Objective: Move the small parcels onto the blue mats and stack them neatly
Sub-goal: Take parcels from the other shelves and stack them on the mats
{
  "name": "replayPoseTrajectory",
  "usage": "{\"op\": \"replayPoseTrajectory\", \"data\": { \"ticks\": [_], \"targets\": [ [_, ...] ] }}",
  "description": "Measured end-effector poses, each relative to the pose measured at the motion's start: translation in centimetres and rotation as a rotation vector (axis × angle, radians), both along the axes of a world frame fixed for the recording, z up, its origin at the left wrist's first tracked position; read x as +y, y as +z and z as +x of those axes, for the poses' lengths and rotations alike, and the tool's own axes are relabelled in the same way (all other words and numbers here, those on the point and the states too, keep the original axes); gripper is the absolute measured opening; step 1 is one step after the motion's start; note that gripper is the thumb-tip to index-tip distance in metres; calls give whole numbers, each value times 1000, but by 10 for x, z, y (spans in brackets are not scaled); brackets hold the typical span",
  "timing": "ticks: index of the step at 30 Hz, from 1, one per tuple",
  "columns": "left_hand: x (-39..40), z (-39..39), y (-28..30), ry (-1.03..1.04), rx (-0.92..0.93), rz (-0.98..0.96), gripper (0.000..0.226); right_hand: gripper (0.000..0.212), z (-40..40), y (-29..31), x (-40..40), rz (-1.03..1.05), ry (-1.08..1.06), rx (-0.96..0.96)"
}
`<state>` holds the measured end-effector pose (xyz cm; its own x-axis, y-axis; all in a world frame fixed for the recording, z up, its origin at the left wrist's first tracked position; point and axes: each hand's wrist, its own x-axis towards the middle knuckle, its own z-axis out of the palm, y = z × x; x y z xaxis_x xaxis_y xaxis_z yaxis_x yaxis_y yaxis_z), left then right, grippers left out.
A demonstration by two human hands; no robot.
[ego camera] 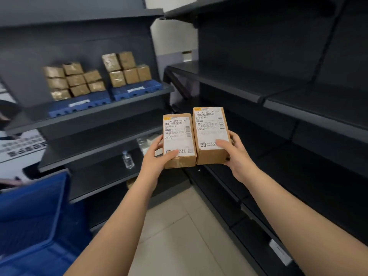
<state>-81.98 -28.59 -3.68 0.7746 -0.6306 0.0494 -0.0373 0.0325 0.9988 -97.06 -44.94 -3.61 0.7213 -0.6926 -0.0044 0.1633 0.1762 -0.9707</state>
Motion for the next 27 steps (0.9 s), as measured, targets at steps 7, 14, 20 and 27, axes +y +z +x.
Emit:
{"op": "replayPoseTrajectory", "data": {
  "ticks": [7,14,20,27],
  "targets": [
    [12,73,16,224,10,-70,76,47,112,20,-11,41,168,-51],
    [-7,151,33,437,-5,-167,60,47,218,44,-45,92,325,-126],
    [-25,211,44,583,-11,-224,54,42,297,58,-71,86,414,-155],
    [-27,288,52,669,-26,-252,46,43,379,66,-76,54,459,-144]
  ]
}}
